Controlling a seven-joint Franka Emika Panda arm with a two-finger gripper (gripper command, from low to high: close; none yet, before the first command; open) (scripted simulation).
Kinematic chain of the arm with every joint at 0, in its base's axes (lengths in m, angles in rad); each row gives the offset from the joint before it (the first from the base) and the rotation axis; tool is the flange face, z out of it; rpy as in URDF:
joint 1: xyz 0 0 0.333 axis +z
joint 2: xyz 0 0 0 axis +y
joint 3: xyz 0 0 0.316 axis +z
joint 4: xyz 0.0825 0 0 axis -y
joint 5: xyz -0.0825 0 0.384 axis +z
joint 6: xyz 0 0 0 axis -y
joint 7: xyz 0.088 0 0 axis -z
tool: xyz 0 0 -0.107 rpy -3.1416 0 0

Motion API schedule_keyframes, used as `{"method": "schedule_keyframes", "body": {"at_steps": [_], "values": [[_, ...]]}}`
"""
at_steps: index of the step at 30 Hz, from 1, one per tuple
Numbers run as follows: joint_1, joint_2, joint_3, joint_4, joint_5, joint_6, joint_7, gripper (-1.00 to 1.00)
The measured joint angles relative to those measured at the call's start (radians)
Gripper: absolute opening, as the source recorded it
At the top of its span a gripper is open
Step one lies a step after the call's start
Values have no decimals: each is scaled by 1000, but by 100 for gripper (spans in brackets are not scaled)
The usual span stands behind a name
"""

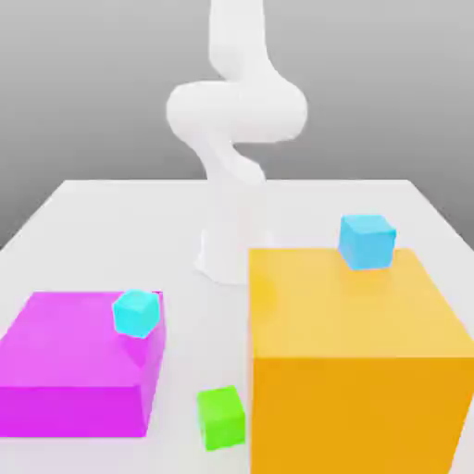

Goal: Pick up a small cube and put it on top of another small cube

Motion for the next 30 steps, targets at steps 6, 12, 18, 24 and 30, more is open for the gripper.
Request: {"method": "schedule_keyframes", "body": {"at_steps": [6, 12, 18, 24, 30], "values": [[19, 156, 166, -43, 61, 90, 224, 0], [31, 319, 330, -106, 99, 183, 463, 0], [60, 481, 469, -172, 140, 275, 699, 0], [113, 630, 581, -244, 198, 364, 921, 0], [162, 724, 640, -390, 149, 487, 1045, 0]]}}
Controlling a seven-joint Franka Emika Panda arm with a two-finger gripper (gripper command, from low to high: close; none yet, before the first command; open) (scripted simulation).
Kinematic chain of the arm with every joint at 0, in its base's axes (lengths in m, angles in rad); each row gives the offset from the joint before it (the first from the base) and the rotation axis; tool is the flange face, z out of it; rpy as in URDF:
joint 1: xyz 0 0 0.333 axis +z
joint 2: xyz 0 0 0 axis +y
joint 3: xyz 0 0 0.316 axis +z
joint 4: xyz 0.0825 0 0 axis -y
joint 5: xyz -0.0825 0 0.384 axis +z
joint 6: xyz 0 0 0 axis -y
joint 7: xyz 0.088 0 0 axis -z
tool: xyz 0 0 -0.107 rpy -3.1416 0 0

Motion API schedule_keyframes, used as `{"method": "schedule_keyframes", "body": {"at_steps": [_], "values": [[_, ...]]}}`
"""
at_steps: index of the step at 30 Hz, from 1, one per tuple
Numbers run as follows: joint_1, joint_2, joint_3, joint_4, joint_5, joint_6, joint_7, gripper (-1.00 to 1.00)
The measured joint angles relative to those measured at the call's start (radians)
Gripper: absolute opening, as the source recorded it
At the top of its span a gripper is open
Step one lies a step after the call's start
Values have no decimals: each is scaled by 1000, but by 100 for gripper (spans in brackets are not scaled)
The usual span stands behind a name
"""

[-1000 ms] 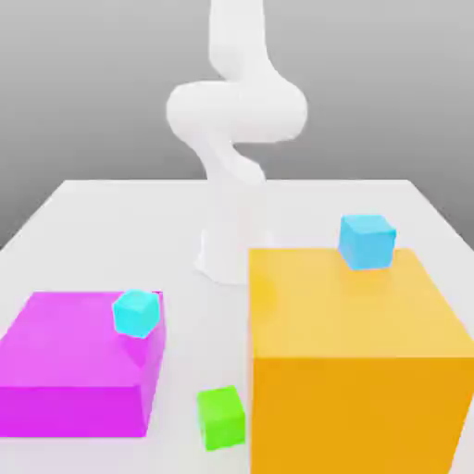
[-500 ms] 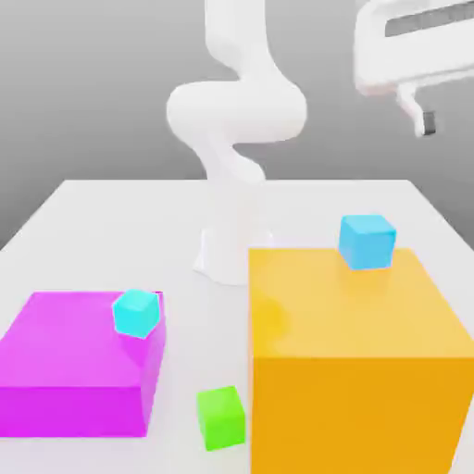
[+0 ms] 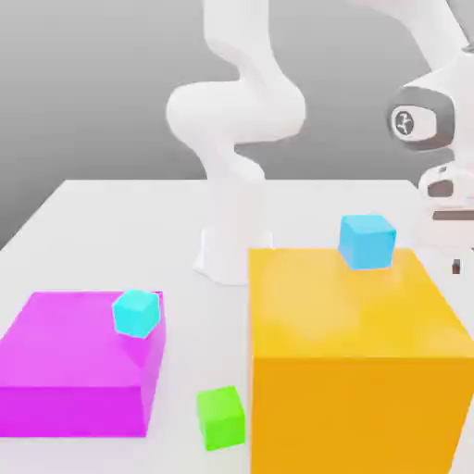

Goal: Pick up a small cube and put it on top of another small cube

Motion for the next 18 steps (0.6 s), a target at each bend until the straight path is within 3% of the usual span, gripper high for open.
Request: {"method": "schedule_keyframes", "body": {"at_steps": [6, 14, 18], "values": [[31, 43, 24, -157, -179, 50, 168, 0], [60, 135, -61, -132, -374, 105, 319, 0], [120, 191, -151, -116, -505, 138, 416, 0]]}}
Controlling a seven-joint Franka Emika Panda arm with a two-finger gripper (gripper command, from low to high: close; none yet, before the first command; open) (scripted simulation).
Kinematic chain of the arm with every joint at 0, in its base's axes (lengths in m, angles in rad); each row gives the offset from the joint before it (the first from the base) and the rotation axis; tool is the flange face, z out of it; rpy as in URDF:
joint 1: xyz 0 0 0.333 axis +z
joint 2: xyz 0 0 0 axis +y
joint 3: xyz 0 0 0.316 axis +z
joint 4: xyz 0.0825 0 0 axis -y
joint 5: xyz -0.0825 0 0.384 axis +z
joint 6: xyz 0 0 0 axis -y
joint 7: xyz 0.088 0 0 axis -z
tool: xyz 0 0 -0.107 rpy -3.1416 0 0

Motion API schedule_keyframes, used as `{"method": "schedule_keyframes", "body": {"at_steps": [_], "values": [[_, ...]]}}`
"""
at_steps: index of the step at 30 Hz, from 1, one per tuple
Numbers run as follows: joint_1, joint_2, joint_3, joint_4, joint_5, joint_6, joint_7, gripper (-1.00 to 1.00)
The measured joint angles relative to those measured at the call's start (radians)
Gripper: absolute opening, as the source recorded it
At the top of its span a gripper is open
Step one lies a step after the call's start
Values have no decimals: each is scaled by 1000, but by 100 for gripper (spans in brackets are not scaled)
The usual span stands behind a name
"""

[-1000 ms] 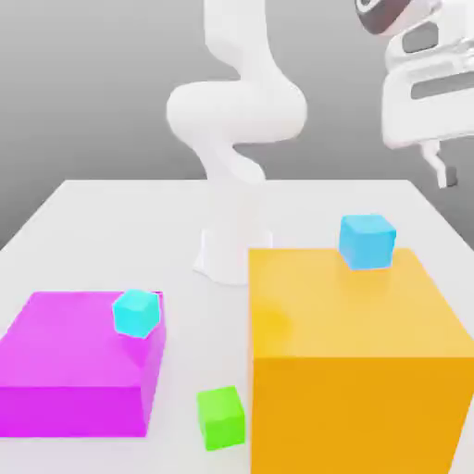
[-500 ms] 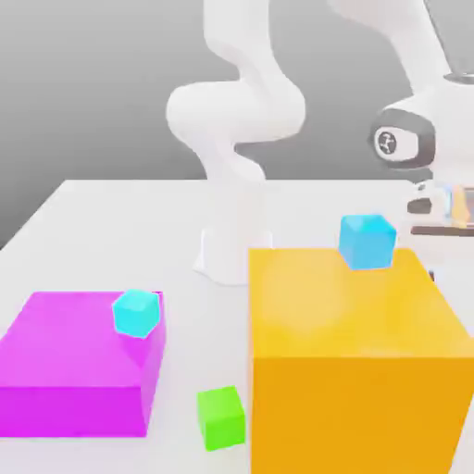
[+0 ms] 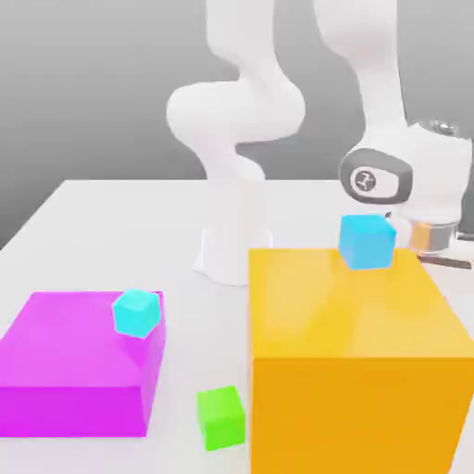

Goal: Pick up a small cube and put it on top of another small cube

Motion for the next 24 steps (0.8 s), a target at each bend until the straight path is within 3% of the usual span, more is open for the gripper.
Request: {"method": "schedule_keyframes", "body": {"at_steps": [9, 10, 17, 24], "values": [[232, 133, -303, 26, -277, 93, 202, 0], [249, 141, -324, 28, -292, 99, 213, -100], [247, 139, -321, 27, -287, 100, 209, -100], [91, 42, -111, 9, -80, 32, 59, -100]]}}
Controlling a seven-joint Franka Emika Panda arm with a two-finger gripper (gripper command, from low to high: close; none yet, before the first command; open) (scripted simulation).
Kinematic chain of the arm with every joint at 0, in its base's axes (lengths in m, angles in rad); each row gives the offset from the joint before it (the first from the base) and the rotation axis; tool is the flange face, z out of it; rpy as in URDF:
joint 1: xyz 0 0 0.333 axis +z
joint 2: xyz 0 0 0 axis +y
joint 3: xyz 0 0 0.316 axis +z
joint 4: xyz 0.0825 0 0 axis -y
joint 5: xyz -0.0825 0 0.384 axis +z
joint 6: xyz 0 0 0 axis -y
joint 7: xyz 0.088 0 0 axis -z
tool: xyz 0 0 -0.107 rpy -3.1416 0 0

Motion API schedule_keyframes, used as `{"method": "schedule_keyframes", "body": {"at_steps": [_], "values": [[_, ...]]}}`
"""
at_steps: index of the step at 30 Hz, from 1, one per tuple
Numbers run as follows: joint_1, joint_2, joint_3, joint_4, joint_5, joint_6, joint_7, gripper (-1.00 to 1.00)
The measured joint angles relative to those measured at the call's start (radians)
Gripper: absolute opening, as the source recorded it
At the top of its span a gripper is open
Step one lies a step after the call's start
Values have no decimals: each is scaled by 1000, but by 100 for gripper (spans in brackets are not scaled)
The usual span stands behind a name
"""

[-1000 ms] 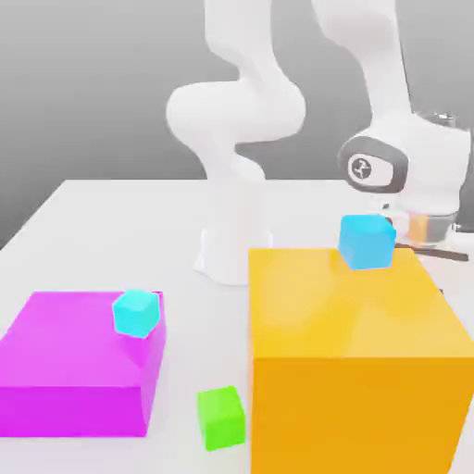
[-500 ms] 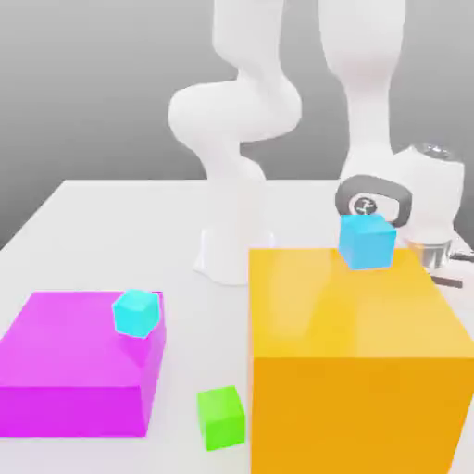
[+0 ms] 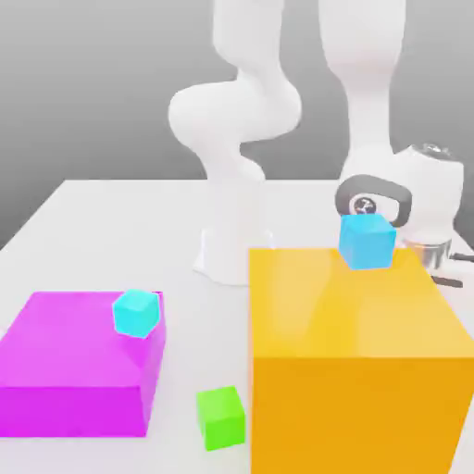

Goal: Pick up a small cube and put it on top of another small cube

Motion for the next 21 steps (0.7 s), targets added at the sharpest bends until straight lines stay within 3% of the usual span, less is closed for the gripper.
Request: {"method": "schedule_keyframes", "body": {"at_steps": [7, 14, 16, 21], "values": [[-87, -101, 144, -25, 234, -61, -172, -100], [-91, -181, 183, -57, 386, -111, -289, -100], [-94, -196, 190, -53, 376, -128, -319, -100], [-113, -281, 197, 43, 238, -304, -313, -100]]}}
